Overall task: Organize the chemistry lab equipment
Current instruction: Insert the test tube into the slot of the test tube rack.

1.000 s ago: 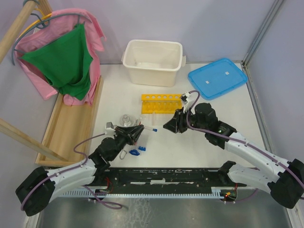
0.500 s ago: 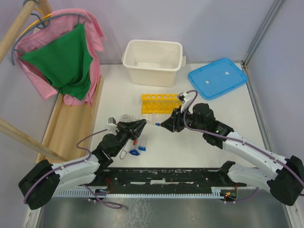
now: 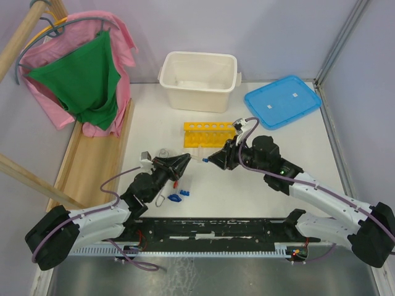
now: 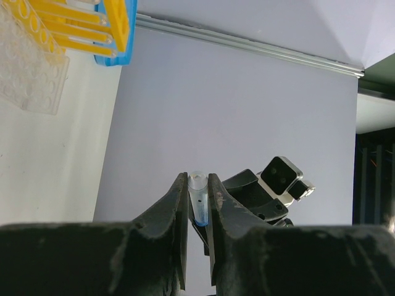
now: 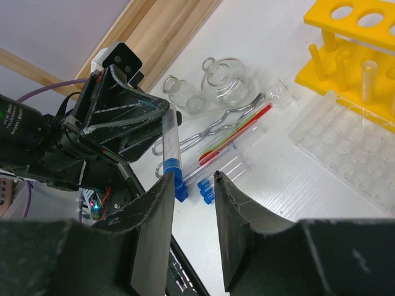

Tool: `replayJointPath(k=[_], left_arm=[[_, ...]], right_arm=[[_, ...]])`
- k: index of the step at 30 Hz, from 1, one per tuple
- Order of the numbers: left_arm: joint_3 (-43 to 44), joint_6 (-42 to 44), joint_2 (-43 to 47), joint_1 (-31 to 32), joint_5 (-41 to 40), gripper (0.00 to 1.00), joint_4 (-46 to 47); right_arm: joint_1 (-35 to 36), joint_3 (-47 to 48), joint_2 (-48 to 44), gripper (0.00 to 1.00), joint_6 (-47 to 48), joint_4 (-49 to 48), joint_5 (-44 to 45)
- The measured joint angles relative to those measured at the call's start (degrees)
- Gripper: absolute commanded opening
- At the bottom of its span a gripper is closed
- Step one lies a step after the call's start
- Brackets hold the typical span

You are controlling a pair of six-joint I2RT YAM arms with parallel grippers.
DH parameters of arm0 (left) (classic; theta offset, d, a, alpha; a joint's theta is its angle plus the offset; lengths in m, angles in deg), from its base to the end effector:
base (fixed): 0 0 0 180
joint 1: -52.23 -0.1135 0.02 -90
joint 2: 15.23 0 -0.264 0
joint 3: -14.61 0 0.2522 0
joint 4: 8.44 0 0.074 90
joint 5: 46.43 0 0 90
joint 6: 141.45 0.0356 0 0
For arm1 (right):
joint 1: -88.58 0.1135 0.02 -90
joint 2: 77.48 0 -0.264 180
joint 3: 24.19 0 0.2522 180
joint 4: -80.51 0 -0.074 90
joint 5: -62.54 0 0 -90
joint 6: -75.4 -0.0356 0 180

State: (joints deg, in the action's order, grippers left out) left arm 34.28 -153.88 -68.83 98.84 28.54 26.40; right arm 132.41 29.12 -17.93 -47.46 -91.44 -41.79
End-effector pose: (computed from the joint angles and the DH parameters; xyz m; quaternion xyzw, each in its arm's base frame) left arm 0.1310 -0.1252 0.1869 -0.4079 0.5709 -0.6565 0.2770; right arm 0.1685 0.1740 0.2869 -0.1511 0.7725 0.4550 0.4164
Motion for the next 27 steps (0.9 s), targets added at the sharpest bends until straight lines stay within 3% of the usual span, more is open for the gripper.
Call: replayJointPath(k=[27], left_arm=[[-1.01, -1.90, -0.83, 0.00, -2.95, 0.03, 5.60]], right_arm=[[1.44, -6.93, -0.04, 0.37, -4.90, -17.27, -2.19]])
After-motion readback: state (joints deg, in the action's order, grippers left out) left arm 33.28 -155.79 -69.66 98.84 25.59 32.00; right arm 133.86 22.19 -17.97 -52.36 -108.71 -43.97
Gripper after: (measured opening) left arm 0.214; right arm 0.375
